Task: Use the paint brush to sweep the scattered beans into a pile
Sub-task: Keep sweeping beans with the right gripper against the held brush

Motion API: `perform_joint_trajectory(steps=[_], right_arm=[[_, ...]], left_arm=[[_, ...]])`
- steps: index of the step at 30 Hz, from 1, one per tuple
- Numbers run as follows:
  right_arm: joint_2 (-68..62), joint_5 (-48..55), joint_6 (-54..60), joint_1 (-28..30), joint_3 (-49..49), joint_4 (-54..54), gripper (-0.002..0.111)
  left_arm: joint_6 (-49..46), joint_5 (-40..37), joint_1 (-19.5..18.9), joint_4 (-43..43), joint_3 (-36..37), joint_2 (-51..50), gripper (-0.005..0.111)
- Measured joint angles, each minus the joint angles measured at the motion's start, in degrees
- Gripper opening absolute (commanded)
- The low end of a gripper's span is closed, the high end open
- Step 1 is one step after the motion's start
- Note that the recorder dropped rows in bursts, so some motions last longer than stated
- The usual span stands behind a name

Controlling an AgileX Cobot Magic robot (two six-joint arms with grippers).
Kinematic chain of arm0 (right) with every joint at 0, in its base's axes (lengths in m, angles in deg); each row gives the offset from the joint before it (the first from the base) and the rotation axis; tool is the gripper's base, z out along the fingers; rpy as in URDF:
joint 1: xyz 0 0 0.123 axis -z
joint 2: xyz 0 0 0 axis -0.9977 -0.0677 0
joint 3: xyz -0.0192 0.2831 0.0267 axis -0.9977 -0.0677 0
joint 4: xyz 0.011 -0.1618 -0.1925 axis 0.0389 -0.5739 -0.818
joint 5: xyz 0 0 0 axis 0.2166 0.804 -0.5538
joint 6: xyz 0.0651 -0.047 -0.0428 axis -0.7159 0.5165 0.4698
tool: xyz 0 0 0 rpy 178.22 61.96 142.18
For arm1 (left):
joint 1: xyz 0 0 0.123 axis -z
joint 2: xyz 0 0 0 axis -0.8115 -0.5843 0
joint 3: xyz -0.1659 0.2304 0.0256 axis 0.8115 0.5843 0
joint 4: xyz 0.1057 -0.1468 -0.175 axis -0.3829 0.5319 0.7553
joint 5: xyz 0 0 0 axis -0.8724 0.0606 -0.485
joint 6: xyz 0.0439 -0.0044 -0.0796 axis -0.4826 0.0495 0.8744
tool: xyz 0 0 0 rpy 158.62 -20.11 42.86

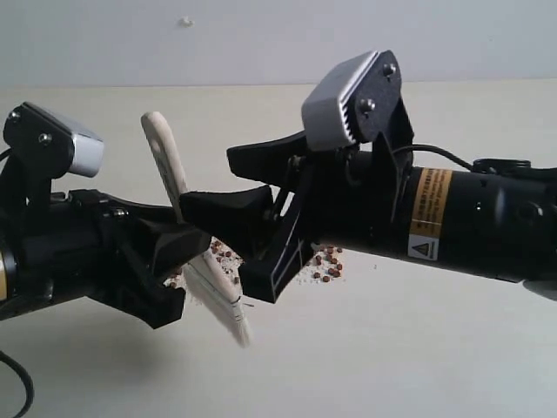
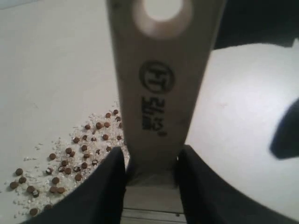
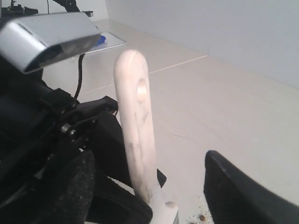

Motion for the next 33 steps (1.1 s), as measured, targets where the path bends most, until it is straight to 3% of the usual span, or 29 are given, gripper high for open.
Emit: perform_joint_trajectory(steps=[33], right_arm=[[-2.7,-1.1,0.1,0.0,1.9,0.0,0.063]], left_arm=[[0.1,0.7,0.0,0.0,0.0,0.0,0.0]])
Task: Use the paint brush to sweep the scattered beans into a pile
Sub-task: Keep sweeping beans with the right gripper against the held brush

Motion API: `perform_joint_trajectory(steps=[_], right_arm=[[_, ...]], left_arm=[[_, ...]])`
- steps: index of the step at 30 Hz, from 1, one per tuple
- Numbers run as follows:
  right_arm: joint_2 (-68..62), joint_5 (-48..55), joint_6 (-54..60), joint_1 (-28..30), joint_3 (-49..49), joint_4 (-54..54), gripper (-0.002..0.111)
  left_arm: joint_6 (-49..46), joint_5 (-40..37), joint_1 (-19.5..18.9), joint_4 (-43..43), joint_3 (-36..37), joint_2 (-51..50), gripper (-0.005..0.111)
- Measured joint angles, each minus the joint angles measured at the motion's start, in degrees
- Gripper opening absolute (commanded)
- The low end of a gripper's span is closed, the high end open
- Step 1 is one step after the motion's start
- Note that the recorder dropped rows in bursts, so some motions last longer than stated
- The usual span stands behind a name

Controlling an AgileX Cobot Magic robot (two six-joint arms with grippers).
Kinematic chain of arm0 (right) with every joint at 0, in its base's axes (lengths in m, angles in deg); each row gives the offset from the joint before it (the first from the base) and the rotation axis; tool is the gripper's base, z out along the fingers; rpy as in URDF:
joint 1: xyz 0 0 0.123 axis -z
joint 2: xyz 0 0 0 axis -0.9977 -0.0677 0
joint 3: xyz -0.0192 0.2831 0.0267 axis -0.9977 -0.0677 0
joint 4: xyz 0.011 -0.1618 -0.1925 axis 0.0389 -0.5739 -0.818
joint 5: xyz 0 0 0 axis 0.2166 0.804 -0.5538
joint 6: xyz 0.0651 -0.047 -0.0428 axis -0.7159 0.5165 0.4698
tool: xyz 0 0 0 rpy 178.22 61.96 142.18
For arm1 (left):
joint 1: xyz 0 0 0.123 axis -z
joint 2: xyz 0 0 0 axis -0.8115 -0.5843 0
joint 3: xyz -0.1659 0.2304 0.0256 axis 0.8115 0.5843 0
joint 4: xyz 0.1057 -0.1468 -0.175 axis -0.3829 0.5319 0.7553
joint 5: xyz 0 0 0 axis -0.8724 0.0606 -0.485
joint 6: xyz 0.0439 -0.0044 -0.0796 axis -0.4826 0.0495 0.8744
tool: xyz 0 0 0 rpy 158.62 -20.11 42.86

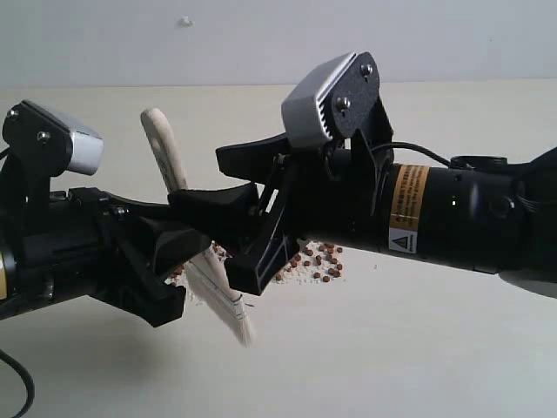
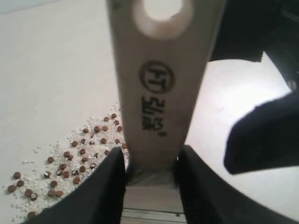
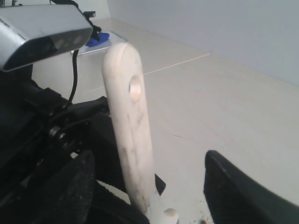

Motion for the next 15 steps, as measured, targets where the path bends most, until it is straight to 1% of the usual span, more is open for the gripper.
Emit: perform_joint_trajectory(steps=[8,11,15], right_arm=[[0.0,0.1,1.1,0.0,0.0,-0.2,0.063],[0.0,0.3,1.0,0.0,0.0,0.0,0.063],[0.0,3.1,0.9,0.0,0.0,0.0,0.063]], left_arm=[[0.0,-0.1,0.0,0.0,0.0,-0.1,0.0],[0.0,-0.1,0.0,0.0,0.0,-1.3,0.0],[0.0,0.1,0.0,0.0,0.0,-4.2,0.0]])
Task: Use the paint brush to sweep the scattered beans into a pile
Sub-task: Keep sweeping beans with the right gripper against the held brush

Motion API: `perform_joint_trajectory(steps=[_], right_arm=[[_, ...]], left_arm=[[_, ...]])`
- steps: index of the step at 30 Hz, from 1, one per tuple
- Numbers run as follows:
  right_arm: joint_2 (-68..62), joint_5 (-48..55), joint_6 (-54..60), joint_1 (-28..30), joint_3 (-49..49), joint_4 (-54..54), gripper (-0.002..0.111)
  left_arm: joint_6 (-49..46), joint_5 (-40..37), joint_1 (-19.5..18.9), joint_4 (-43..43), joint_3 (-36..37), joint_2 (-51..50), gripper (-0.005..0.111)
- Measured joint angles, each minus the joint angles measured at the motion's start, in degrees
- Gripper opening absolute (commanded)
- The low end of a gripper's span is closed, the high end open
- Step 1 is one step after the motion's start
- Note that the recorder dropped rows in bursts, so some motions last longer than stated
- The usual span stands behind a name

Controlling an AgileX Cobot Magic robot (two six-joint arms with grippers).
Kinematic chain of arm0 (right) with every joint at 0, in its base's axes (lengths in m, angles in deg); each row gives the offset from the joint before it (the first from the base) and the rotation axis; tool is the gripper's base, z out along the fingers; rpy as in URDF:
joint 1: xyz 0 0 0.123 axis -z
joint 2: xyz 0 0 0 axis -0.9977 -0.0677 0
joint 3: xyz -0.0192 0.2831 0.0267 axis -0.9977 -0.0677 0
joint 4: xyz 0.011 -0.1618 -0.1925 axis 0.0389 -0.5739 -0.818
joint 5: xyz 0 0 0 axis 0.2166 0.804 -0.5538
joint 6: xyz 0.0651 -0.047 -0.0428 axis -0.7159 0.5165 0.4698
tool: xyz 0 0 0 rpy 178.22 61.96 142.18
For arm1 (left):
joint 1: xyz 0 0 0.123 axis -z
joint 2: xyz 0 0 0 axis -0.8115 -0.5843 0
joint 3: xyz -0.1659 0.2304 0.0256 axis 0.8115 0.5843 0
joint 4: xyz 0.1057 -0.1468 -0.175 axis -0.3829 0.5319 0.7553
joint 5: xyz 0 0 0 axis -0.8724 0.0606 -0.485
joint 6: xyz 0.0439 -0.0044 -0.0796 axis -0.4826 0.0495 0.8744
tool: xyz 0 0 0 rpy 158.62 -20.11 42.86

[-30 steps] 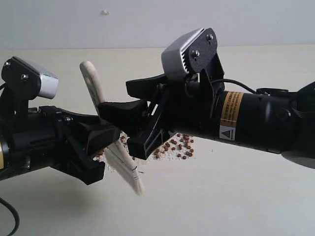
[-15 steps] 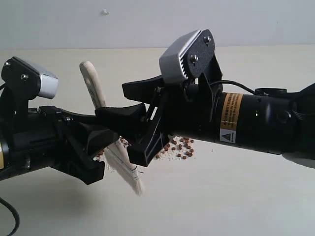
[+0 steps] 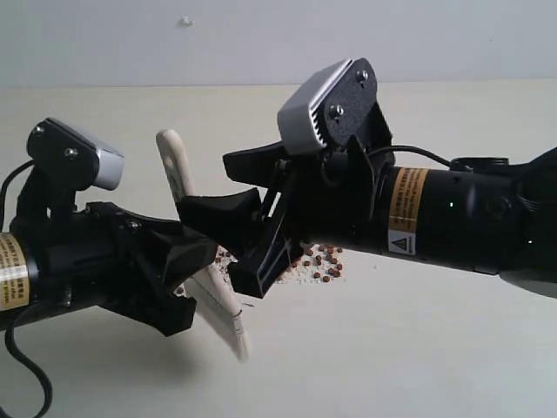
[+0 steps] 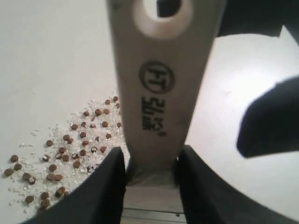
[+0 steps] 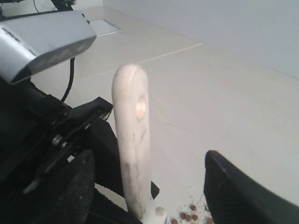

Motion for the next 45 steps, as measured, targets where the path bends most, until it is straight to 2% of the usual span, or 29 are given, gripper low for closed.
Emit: perform_joint_trajectory(steps=[7,19,39,45], right_arm=[[0.0,2.6,0.0,0.0,0.0,0.8,0.063],[0.0,2.3,5.7,0.0,0.0,10.1,0.063],[-0.1,2.4,9.4,0.0,1.2,6.7,0.063],[-0.1,2.8,3.1,0.0,4.3,1.5,0.063]], left_arm=[[0.0,5.8,0.0,0.0,-0.9,-3.9,0.0],[0.0,6.6,0.0,0.0,-1.4,-4.7,0.0],[1.4,6.7,0.0,0.0,-1.4,-4.7,0.0],[1.9,6.7,0.0,0.0,-1.4,-4.7,0.0]])
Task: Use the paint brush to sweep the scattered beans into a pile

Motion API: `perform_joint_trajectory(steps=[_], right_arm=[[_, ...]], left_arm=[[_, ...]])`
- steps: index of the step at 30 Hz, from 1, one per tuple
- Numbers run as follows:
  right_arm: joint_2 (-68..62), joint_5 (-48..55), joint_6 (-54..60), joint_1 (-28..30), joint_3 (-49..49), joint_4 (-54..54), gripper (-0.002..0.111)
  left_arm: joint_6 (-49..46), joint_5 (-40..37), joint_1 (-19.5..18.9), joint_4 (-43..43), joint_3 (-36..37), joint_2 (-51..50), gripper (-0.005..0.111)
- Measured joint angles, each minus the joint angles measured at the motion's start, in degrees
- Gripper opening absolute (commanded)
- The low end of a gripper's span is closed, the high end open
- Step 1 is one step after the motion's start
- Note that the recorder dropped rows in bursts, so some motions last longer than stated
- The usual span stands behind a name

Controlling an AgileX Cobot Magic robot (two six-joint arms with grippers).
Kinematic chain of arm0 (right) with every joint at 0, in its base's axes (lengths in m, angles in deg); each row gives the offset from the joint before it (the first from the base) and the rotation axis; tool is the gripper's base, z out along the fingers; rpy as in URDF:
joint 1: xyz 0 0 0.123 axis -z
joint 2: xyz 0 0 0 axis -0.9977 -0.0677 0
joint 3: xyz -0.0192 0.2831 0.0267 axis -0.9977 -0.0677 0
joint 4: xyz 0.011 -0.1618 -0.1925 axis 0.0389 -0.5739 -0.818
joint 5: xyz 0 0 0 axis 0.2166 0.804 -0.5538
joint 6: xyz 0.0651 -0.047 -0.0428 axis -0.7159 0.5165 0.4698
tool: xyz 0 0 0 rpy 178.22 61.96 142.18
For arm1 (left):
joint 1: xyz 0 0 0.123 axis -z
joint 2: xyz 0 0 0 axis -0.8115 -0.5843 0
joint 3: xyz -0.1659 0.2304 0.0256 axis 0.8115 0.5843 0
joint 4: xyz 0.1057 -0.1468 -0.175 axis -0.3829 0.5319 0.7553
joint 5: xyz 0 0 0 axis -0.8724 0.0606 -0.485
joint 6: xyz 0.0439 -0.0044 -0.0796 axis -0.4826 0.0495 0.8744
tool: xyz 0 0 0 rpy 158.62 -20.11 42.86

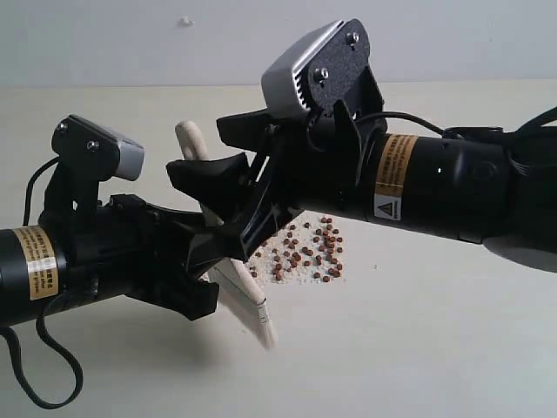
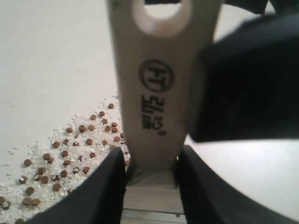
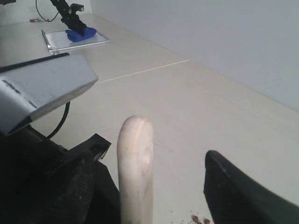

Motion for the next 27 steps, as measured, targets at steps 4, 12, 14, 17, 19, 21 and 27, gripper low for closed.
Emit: perform_joint_trajectory(steps=[4,12,14,17,19,21,27], right_arm=[[0.0,1.7,-1.2,0.0,0.1,-0.6,0.063],[0.0,4.3,-4.1,0.0,0.1,-1.9,0.063],[0.0,4.8,-5.3,0.0,0.1,-2.2,0.063],[0.0,5.1,-5.7,0.0,0.1,-1.7,0.063],[0.0,5.1,-5.7,0.0,0.1,-0.7,0.063],[0.0,5.3,-5.4,0.0,0.5,-0.2,0.063],[0.0,5.7,-7.7,0.0,1.3,-1.4,0.063]], left_arm=[[0.1,0.0,0.0,0.0,0.0,0.0,0.0],[0.1,0.0,0.0,0.0,0.0,0.0,0.0],[0.1,0.0,0.0,0.0,0.0,0.0,0.0],[0.1,0.0,0.0,0.0,0.0,0.0,0.0],[0.4,0.0,0.0,0.0,0.0,0.0,0.0],[0.6,0.0,0.0,0.0,0.0,0.0,0.0],[1.2,0.0,0.0,0.0,0.0,0.0,0.0]])
